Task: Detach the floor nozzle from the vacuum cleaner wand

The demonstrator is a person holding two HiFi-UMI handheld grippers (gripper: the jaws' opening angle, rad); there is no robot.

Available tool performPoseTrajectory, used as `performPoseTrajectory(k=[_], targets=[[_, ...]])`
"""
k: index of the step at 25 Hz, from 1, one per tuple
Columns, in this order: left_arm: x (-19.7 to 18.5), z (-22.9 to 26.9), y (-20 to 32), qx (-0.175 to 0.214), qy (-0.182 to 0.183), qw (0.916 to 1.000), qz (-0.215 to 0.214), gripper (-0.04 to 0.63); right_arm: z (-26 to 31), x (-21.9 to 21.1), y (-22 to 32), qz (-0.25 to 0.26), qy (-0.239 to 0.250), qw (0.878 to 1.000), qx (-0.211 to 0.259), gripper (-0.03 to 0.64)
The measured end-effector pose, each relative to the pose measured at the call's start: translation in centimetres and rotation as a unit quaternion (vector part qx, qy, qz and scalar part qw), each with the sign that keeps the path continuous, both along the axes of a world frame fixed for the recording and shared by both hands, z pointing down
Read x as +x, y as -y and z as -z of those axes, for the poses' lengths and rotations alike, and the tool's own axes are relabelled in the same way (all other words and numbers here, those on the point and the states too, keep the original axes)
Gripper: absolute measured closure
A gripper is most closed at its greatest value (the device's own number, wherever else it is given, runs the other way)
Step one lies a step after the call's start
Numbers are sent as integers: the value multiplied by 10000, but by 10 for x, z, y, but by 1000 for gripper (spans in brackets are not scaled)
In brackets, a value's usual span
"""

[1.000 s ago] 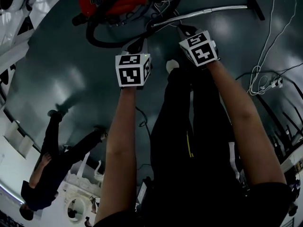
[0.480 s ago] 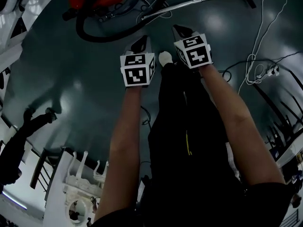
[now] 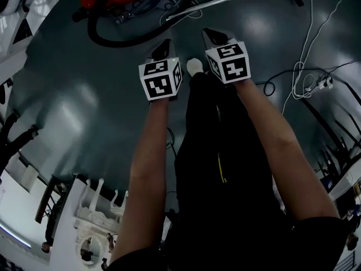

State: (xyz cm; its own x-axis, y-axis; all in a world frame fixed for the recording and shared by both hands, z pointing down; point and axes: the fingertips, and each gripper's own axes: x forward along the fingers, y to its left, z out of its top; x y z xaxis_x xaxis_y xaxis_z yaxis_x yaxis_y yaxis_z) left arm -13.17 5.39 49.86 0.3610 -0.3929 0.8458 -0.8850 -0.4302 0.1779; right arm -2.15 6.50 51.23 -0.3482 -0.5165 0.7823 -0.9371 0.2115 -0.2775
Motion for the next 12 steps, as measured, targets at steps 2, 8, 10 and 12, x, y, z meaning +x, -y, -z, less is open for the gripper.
performPoseTrajectory(k=[2,8,10,12], targets=[[1,-2,1,20,-109,9998,194,586,1,1,-1,-50,-5,10000,49,623],[7,-9,-5,-100,-259,9991,320,586,4,-1,-2,-80,28,9999,137,624],[8,-8,-8,-109,-260,9992,286,586,5,-1,-4,-86,37,9999,137,624],[8,-9,-9,-112,-247,9993,258,586,4,-1,-5,-153,72,9998,119,624]])
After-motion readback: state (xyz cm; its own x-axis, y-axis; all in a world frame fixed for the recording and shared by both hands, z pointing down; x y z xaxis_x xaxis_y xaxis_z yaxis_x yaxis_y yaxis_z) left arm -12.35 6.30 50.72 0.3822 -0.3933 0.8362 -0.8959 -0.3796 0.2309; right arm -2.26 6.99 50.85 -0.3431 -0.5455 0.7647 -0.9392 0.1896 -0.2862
